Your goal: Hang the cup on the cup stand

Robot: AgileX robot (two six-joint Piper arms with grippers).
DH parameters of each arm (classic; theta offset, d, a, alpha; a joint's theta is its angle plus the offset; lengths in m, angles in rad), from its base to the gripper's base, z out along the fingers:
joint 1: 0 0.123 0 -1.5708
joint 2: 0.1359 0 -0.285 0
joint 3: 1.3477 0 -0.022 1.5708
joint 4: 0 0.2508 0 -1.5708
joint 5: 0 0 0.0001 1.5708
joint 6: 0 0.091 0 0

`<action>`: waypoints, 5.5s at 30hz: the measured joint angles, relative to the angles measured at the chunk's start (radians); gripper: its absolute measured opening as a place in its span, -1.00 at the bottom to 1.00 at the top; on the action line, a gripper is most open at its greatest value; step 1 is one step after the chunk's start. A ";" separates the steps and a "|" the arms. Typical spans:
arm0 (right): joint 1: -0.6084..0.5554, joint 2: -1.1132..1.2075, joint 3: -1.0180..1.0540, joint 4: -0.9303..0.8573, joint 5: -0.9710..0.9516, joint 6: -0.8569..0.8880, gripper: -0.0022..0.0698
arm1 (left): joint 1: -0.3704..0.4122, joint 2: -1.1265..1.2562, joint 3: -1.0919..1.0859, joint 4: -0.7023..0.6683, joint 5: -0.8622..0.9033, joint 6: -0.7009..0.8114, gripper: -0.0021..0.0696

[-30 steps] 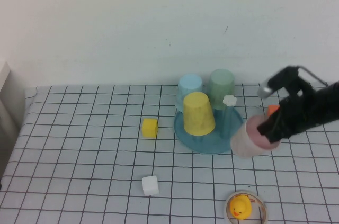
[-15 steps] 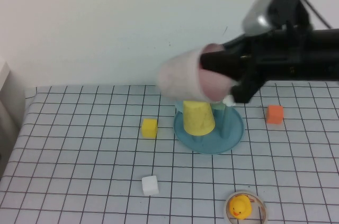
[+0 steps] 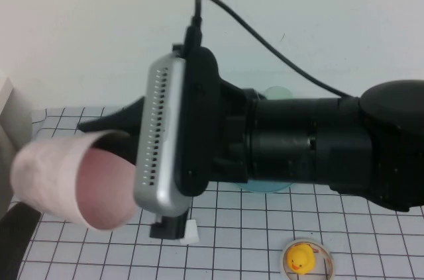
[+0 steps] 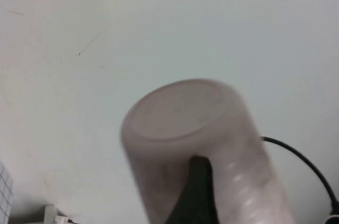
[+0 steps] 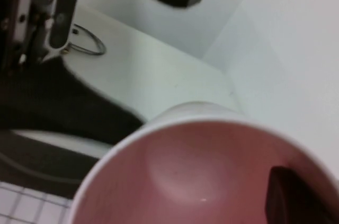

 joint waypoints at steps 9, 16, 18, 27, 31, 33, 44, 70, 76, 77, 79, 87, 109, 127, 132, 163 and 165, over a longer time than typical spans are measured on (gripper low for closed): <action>0.027 0.000 -0.062 0.012 0.034 -0.058 -0.88 | 0.000 0.000 0.000 0.000 -0.020 -0.056 0.64; 0.027 0.010 -0.066 0.008 0.121 -0.078 -0.88 | 0.000 0.000 0.000 -0.009 -0.070 -0.032 0.64; 0.027 0.025 -0.066 0.008 0.138 -0.091 -0.88 | 0.000 0.000 0.000 -0.007 -0.074 -0.026 0.64; 0.027 0.087 -0.079 0.040 0.190 -0.158 -0.88 | 0.000 0.002 0.009 0.006 -0.092 0.006 0.56; 0.027 0.089 -0.079 0.041 0.186 -0.216 -0.89 | 0.000 0.004 0.010 0.008 -0.104 0.058 0.56; 0.027 0.089 -0.079 0.041 0.179 -0.248 -0.88 | 0.000 0.004 0.010 0.008 -0.123 0.113 0.56; 0.029 0.106 -0.079 0.023 0.113 -0.259 0.23 | 0.000 0.004 0.010 -0.006 -0.190 0.277 0.55; 0.029 -0.604 0.447 0.037 -0.372 -0.025 -0.64 | -0.005 0.659 -0.454 -0.009 0.012 1.396 0.54; 0.029 -0.743 0.633 0.043 -0.416 0.076 -0.92 | -0.102 0.984 -0.620 0.001 0.127 1.696 0.54; 0.029 -0.764 0.657 0.043 -0.418 0.094 -0.93 | -0.124 1.036 -0.654 0.001 0.134 1.747 0.54; 0.029 -0.798 0.697 0.043 -0.419 0.135 -0.94 | -0.163 1.135 -0.719 0.002 0.139 1.799 0.54; 0.029 -0.863 0.759 0.043 -0.433 0.242 -0.94 | -0.337 1.468 -1.009 0.002 0.141 2.019 0.54; 0.029 -1.076 0.759 0.080 -1.089 0.237 -0.94 | -0.397 2.045 -1.472 0.004 0.135 1.959 0.54; 0.029 -1.077 0.759 0.080 -1.106 0.222 -0.94 | -0.400 2.149 -1.555 0.004 0.079 1.964 0.54; 0.029 -1.077 0.759 0.080 -1.092 0.222 -0.94 | -0.400 2.146 -1.555 0.002 0.044 1.964 0.91; 0.029 -1.057 0.694 -0.216 0.017 0.492 -0.94 | -0.398 1.212 -1.558 1.528 0.874 0.937 -0.94; 0.029 -1.035 0.628 -0.404 0.089 0.659 -0.94 | -0.398 1.186 -1.554 1.631 0.903 0.829 -0.94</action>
